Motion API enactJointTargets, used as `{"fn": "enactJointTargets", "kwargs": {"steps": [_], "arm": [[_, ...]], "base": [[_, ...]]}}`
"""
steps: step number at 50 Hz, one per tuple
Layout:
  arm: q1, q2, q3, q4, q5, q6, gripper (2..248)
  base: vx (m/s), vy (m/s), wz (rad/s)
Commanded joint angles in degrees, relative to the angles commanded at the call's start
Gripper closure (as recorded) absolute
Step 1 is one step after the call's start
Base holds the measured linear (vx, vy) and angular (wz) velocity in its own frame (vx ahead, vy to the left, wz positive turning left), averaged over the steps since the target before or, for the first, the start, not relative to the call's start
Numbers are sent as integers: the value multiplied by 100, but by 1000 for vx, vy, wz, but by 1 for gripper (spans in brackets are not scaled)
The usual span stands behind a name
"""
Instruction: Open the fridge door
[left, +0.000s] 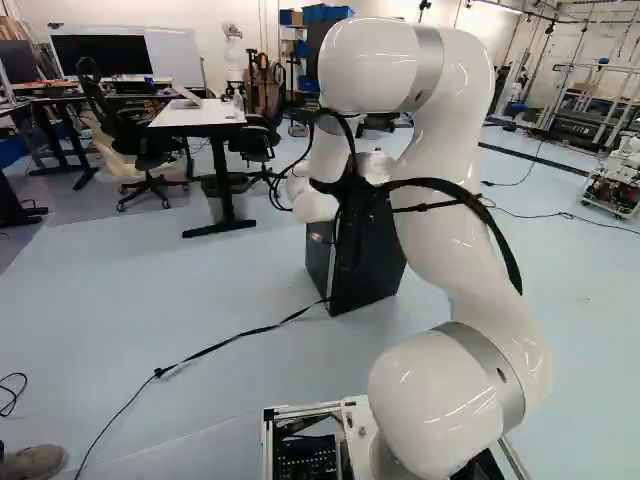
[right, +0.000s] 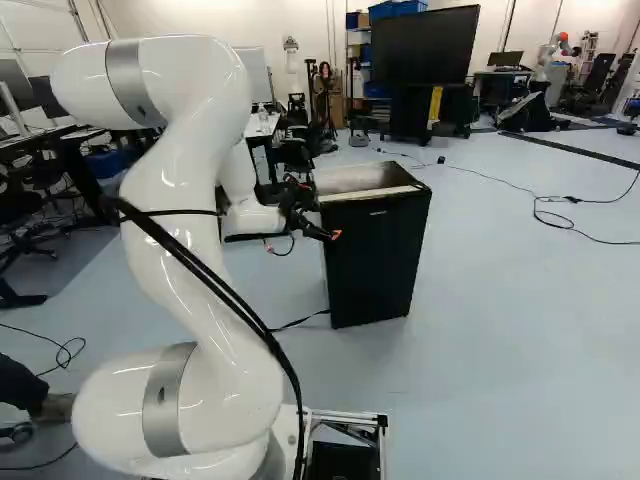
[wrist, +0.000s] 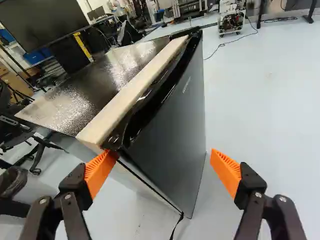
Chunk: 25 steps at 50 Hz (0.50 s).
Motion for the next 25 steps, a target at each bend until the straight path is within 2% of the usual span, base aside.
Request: {"fn": "enactJointTargets", "kwargs": {"steps": [11, 25], "arm": [[32, 202, 309, 243, -7, 0, 3], [99, 495, 760, 970, -169, 0, 3]], "base": [[-1, -1, -3], [0, 0, 0]]}}
